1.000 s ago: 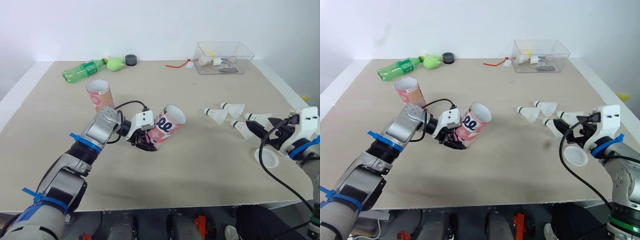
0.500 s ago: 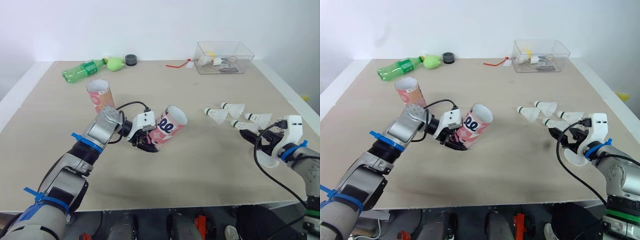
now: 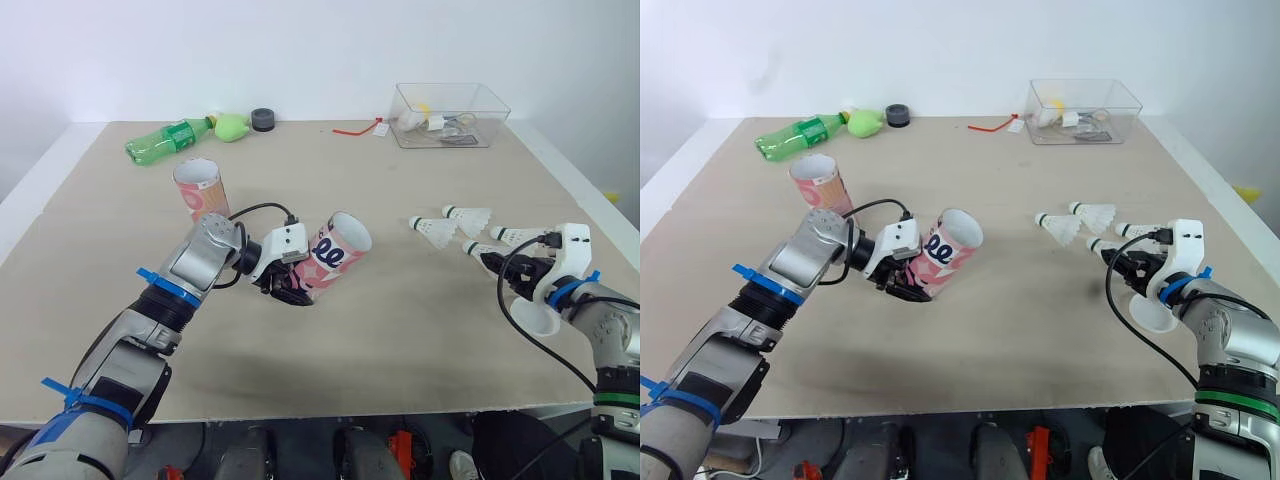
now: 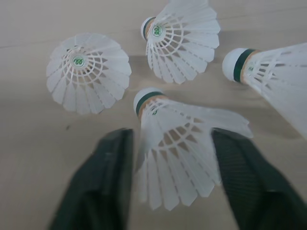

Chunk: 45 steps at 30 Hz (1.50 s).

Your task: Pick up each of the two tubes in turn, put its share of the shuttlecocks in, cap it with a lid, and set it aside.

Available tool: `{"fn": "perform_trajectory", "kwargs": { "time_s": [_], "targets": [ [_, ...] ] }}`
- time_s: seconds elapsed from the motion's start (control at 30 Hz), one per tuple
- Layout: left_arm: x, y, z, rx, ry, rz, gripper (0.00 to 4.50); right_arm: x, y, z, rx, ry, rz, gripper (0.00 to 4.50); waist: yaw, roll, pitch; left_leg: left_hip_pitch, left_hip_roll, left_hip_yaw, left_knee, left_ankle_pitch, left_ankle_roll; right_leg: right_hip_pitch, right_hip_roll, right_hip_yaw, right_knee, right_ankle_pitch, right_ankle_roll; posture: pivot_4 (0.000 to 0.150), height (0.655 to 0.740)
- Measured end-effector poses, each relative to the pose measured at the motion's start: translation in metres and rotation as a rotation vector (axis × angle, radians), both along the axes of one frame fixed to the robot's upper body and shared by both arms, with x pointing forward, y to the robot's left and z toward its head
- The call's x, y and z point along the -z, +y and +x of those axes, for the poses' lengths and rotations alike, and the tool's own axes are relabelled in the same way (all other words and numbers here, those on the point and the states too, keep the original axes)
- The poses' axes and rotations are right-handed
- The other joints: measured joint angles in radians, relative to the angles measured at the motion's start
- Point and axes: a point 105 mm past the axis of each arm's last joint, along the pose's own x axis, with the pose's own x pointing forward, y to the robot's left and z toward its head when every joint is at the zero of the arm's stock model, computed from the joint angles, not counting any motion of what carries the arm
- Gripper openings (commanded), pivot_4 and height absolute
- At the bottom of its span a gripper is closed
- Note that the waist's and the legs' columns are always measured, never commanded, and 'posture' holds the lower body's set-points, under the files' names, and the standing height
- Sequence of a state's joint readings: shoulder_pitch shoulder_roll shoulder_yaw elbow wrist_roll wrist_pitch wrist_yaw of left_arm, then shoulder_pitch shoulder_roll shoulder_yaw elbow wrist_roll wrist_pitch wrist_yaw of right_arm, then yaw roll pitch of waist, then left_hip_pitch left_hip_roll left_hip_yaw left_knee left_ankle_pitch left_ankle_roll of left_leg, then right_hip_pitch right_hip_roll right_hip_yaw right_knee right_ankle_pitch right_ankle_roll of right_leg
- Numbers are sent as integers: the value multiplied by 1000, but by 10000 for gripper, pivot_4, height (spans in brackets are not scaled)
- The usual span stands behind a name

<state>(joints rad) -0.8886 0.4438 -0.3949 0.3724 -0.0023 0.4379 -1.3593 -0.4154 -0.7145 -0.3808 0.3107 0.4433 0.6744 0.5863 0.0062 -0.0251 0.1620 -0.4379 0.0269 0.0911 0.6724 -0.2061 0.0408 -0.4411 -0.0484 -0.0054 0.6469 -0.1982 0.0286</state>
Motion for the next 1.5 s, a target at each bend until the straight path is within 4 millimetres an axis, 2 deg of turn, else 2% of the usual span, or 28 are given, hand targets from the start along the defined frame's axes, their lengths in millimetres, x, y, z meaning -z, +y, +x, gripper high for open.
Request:
{"fn": "perform_trajectory", "kwargs": {
  "time_s": [0.1, 0.43, 0.53, 0.63, 0.77, 0.8, 0.83, 0.87, 0.93, 1.0, 1.03, 1.1, 1.2, 1.27, 1.37, 1.5],
  "targets": [
    [0, 0, 0, 0, 0, 0, 32245, 2, 3, 3, -9, 0, 9, 1099, 0, 0, 0, 0, 0, 0, 0, 0, 0, 0, 0, 0, 0, 0, 0, 1500, 7400],
    [0, 0, 0, 1, -1, 0, 32245, 0, 10, -2, -54, -15, -16, 355, 0, 0, 0, 0, 0, 0, 0, 0, 0, 0, 0, 0, 0, 0, 1, 1500, 7400],
    [0, 0, 0, 2, -2, -1, 32245, -12, 18, -9, -112, -45, -67, 355, 0, 1, 0, 0, 0, 0, 0, 0, 0, 0, 0, 0, 0, 0, 1, 1500, 7400],
    [0, 0, 0, 4, -3, -2, 32245, -42, 25, -19, -209, -102, -182, 355, 1, 4, 2, 0, 0, 0, 0, 0, 0, 0, -1, 0, 0, 0, 1, 1500, 7400],
    [1, 1, 3, 2, -3, -1, 32245, -119, 39, -31, -362, -272, -399, 355, 0, 6, 2, 1, 0, 1, 0, 0, 0, 0, 0, 0, 0, -1, -2, 1500, 7400],
    [0, 1, 4, 1, -3, -1, 32245, -145, 49, -37, -433, -351, -485, 355, 0, 6, 2, 1, 1, 0, 0, 0, 0, 0, 1, -1, 0, -2, -2, 1500, 7400],
    [0, 1, 5, 0, -2, -1, 32245, -154, 54, -39, -461, -382, -515, 355, 0, 5, 2, 1, 1, 0, 0, 0, 0, 0, 1, -1, 0, -2, -2, 1500, 7400],
    [0, 2, 7, -4, 3, 0, 32245, -172, 70, -41, -539, -454, -566, 355, -1, 5, 2, 1, 2, 0, 1, 0, 0, 0, 2, 0, 0, -1, -3, 1500, 7400],
    [-2, -2, 10, 1, -1, -6, 32245, -186, 104, -48, -693, -552, -656, 355, -1, 5, 2, 1, 2, -1, 1, 0, 0, 0, 3, 0, -1, -1, -4, 1500, 7400],
    [-2, -6, 10, 11, -4, -13, 32245, -180, 128, -53, -817, -584, -711, 355, 0, 3, 3, 1, 2, -2, 0, 0, 0, 0, 3, -1, -1, -2, -5, 1500, 7400],
    [-1, -7, 11, 16, -4, -16, 32245, -168, 145, -55, -919, -589, -754, 355, -1, 3, 3, 0, 3, -1, 0, 0, 0, 0, 4, 0, -1, -2, -5, 1500, 7400],
    [-2, -9, 11, 26, -10, -21, 32245, -145, 165, -57, -1054, -569, -783, 355, 0, 3, 3, -2, 2, -1, 0, 0, 0, -2, 3, 0, -1, -2, -3, 1500, 7400],
    [-3, -11, 11, 31, -13, -24, 32245, -130, 181, -56, -1168, -567, -836, 355, 1, 3, 3, -3, 0, 0, 0, -1, 0, -2, 1, 0, -1, 0, 0, 1500, 7400],
    [-4, -13, 10, 37, -15, -26, 32245, -134, 191, -55, -1223, -604, -881, 355, 1, 3, 3, -3, 0, 0, 1, -1, 0, -2, 1, 0, -1, 0, 0, 1500, 7400],
    [-3, -13, 10, 41, -13, -26, 32245, -140, 193, -51, -1257, -636, -939, 355, 2, 2, 4, -3, 0, 0, 1, -1, 0, -2, 0, 0, -1, 0, -1, 1500, 7400],
    [-3, -12, 11, 32, -11, -27, 32245, -130, 195, -42, -1332, -619, -1026, 355, 1, 2, 4, -2, 0, 0, 1, -1, 0, -2, 1, 0, -1, 0, -1, 1500, 7400]
  ]
}}
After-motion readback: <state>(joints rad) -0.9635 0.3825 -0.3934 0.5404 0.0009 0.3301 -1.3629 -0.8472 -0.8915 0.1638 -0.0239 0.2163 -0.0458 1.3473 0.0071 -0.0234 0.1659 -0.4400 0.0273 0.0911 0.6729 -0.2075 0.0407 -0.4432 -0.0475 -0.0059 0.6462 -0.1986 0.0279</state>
